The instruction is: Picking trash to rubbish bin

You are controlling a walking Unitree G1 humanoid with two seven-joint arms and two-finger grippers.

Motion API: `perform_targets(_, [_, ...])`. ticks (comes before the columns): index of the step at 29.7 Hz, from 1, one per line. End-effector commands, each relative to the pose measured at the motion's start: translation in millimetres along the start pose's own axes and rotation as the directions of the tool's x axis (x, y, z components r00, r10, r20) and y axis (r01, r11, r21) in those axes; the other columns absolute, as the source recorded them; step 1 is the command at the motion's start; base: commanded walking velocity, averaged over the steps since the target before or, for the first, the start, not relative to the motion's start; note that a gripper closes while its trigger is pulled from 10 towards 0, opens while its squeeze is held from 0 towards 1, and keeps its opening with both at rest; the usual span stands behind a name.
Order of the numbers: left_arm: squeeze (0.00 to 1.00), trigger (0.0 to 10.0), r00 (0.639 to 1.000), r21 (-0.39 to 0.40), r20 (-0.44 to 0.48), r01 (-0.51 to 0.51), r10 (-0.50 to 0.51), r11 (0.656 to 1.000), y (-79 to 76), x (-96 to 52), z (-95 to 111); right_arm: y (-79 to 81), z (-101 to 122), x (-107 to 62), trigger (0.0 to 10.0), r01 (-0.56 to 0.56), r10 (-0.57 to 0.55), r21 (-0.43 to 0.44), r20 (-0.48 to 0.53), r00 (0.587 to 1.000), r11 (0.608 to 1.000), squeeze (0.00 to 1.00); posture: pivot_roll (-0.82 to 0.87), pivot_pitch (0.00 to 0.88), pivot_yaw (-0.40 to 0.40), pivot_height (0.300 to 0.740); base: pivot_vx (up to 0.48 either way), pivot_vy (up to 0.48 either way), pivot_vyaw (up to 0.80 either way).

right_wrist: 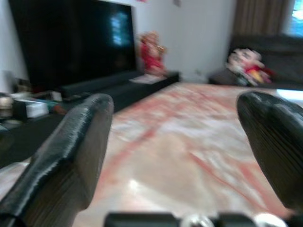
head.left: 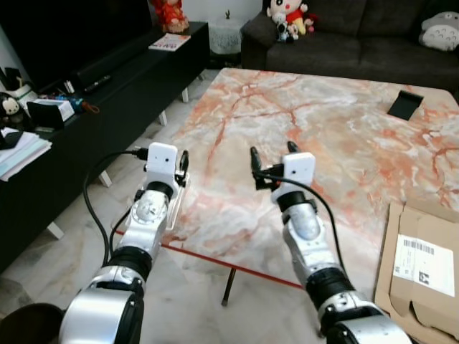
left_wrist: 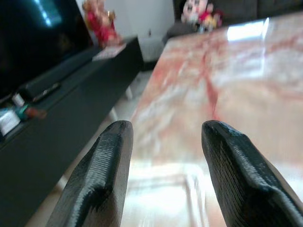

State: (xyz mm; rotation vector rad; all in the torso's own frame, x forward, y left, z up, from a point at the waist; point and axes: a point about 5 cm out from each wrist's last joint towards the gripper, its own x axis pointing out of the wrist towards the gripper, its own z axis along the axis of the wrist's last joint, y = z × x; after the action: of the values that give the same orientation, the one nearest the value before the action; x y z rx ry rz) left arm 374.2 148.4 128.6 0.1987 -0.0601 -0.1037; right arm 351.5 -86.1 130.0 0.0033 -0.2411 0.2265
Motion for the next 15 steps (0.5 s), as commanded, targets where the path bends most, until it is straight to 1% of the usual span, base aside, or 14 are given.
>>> perform_targets(1, [0.00, 10.0, 0.998, 0.035, -0.055, 0.041, -0.039, 0.999, -3.2, -1.8, -8.2, 0.8, 6.0, 3.7, 10.0, -0.006, 0.006, -0.002, 0.022, 1.000, 1.000, 0.00, -0.07, 0.014, 0.046, 0.740, 0.000, 0.000, 0.00])
perform_targets(2, [0.00, 10.0, 0.995, 0.034, -0.068, 0.074, -0.071, 0.997, -7.5, -2.5, -10.4, 1.0, 6.1, 3.7, 10.0, -0.007, 0.007, -0.002, 0.023, 1.000, 1.000, 0.00, -0.07, 0.014, 0.046, 0.740, 0.000, 0.000, 0.00])
perform_targets(3, [1.00, 10.0, 0.994, 0.031, -0.071, 0.088, -0.085, 0.996, -9.3, -2.6, -10.9, 1.0, 6.3, 3.8, 10.0, -0.007, 0.007, -0.001, 0.024, 1.000, 1.000, 0.00, -0.07, 0.015, 0.048, 0.740, 0.000, 0.000, 0.00])
perform_targets(5, [1.00, 10.0, 0.994, 0.030, -0.073, 0.089, -0.087, 0.996, -9.5, -2.6, -10.9, 1.0, 6.4, 4.0, 10.0, -0.007, 0.007, 0.000, 0.024, 1.000, 1.000, 0.00, -0.07, 0.015, 0.048, 0.740, 0.000, 0.000, 0.00])
perform_targets(8, [1.00, 10.0, 0.989, 0.037, -0.118, 0.099, -0.094, 0.994, -10.4, -2.3, -15.0, 1.1, 7.0, 4.1, 10.0, -0.006, 0.006, 0.003, 0.027, 1.000, 1.000, 0.00, -0.07, 0.015, 0.049, 0.740, 0.000, 0.000, 0.00])
perform_targets(10, [1.00, 10.0, 0.989, 0.037, -0.118, 0.099, -0.094, 0.994, -10.4, -2.3, -15.0, 1.1, 7.0, 4.1, 10.0, -0.006, 0.006, 0.003, 0.027, 1.000, 1.000, 0.00, -0.07, 0.015, 0.049, 0.740, 0.000, 0.000, 0.00])
perform_targets(15, [1.00, 10.0, 0.984, 0.082, -0.171, 0.057, -0.042, 0.995, -3.9, 0.2, -17.3, 0.6, 6.1, 3.2, 10.0, -0.005, 0.005, 0.003, 0.024, 1.000, 1.000, 0.00, -0.07, 0.019, 0.049, 0.740, 0.000, 0.000, 0.00])
